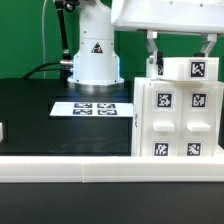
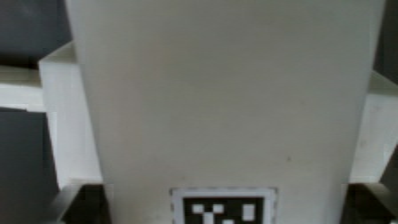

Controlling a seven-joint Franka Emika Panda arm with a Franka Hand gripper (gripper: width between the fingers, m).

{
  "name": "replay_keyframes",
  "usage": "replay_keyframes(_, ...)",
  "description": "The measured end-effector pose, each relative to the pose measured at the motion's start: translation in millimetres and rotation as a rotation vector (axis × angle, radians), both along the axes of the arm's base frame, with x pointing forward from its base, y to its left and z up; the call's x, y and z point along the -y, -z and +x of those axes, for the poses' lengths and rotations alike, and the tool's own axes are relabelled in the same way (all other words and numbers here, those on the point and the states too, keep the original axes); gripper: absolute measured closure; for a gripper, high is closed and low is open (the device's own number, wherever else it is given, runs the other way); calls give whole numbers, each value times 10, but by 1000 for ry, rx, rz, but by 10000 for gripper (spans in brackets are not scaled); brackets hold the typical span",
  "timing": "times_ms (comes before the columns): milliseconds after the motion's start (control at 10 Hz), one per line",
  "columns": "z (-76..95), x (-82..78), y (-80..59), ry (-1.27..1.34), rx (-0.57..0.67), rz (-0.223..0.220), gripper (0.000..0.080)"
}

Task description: Assemble cabinet

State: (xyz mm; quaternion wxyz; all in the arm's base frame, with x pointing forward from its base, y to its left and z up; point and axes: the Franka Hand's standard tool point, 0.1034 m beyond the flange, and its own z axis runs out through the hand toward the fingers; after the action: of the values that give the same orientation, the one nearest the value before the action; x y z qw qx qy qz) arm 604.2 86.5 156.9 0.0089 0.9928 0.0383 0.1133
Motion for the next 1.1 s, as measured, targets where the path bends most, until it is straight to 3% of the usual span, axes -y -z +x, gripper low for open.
replay_keyframes(200,0,3,0,125,-1,37,245)
replay_keyframes(600,-79,3,0,629,18,160,245)
replay_keyframes(1000,-116,-2,4,1011,11,239,245)
replay_keyframes(1100,-115,-4,4,1027,0,239,245)
